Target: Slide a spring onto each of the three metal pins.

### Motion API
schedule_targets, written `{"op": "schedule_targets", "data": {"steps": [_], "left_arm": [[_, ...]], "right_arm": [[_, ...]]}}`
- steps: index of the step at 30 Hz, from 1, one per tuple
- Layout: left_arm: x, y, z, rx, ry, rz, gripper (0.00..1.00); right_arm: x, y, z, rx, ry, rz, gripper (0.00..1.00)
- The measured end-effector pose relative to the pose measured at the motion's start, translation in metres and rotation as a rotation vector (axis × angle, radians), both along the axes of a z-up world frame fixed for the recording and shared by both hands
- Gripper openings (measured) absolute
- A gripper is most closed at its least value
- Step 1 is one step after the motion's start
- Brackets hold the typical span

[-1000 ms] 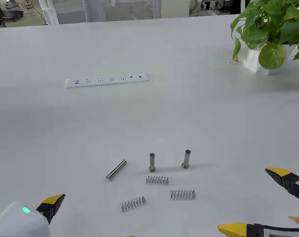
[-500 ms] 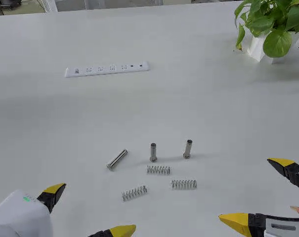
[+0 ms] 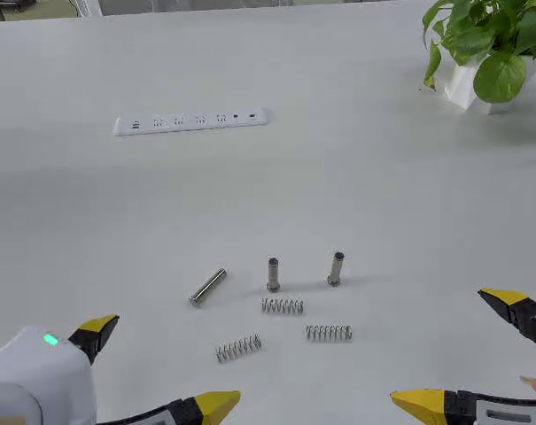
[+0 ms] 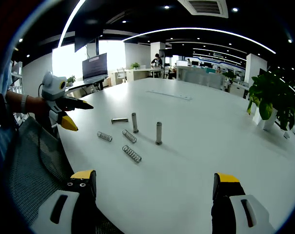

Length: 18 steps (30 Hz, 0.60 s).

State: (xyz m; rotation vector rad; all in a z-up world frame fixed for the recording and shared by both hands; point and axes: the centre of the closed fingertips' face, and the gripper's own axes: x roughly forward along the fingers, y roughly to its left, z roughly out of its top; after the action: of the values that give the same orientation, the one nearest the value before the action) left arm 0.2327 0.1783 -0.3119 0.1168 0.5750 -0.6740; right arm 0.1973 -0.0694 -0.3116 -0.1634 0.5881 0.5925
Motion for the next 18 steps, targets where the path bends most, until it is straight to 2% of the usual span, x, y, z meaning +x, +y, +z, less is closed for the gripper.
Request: {"op": "schedule_targets", "data": {"steps": [3, 7, 9, 12, 15, 18], "left_arm": [[0.011, 0.000, 0.006, 0.017, -0.018, -0.025, 0.98], [0.024, 0.003, 0.008, 0.044, -0.028, -0.056, 0.98], [0.030, 0.003, 0.009, 0.065, -0.024, -0.079, 0.96], [0.039, 0.004, 0.011, 0.056, -0.015, -0.080, 0.91], [0.049, 0.005, 0.011, 0.079, -0.018, -0.098, 0.90], [0.056, 0.001, 0.012, 0.089, -0.004, -0.124, 0.87]], "right_arm": [[0.000, -0.001, 0.000, 0.000, 0.001, -0.002, 0.99], [0.000, -0.002, 0.001, 0.005, 0.000, -0.010, 0.99], [0.000, -0.002, 0.000, 0.006, 0.001, -0.011, 0.99], [0.000, -0.002, 0.000, 0.005, 0.003, -0.010, 0.99], [0.000, -0.002, 0.000, 0.002, 0.005, -0.011, 0.99], [0.000, -0.002, -0.002, -0.007, 0.013, -0.008, 0.99]]}}
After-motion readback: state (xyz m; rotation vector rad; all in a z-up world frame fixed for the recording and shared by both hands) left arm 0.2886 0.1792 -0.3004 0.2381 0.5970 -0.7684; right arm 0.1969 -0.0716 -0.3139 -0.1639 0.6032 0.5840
